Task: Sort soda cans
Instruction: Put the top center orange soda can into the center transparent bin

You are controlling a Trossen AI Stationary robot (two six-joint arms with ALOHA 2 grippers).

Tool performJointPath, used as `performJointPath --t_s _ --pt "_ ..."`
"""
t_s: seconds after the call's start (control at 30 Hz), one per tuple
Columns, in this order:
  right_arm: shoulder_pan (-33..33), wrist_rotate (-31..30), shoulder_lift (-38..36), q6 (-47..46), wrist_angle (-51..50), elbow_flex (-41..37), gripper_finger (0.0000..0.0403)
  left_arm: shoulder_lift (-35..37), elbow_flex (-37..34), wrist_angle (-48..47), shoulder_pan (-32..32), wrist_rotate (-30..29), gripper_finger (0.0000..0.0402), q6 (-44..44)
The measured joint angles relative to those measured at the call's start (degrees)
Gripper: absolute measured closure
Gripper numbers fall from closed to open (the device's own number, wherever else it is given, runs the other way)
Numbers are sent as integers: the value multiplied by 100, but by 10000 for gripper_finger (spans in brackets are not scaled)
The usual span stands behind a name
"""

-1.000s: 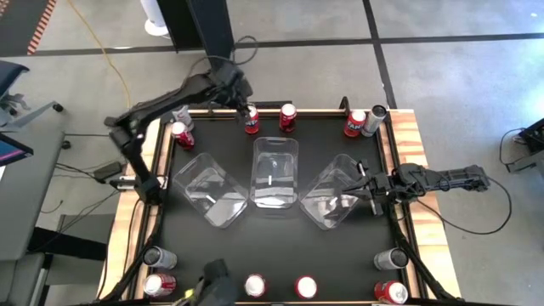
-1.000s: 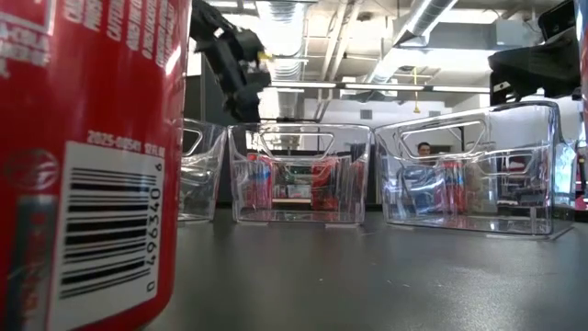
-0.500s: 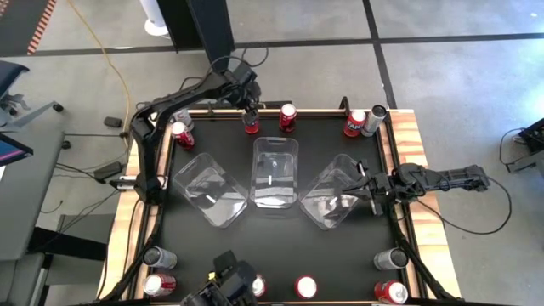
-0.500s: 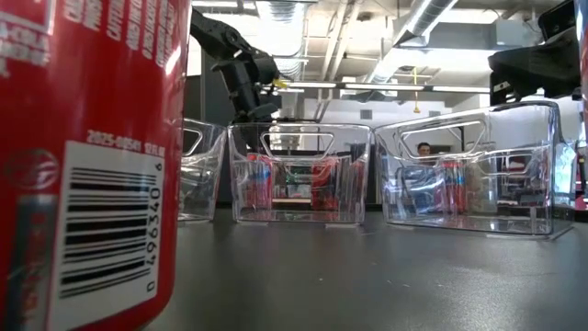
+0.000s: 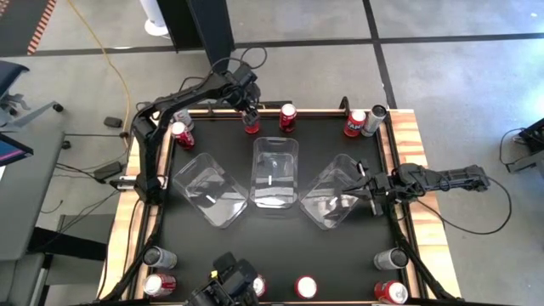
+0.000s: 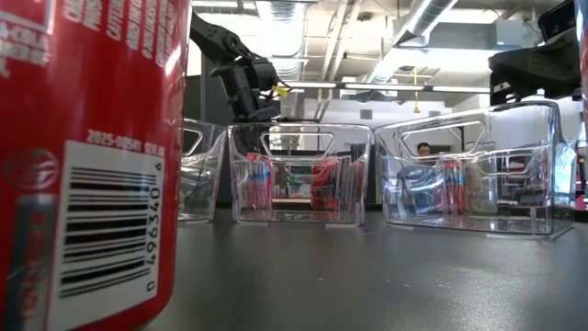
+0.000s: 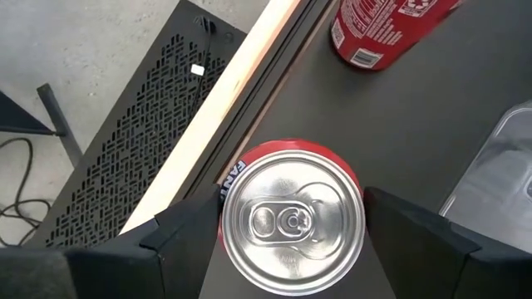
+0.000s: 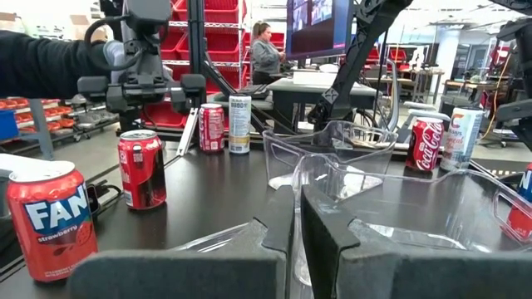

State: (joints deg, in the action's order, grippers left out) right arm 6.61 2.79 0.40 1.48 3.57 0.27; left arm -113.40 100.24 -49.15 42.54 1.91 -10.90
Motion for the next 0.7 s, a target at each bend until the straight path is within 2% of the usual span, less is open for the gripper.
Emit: performJointPath --t_s 0.7 --pt "0 0 0 -101 4 -2 359 -94 -97 387 -98 289 114 75"
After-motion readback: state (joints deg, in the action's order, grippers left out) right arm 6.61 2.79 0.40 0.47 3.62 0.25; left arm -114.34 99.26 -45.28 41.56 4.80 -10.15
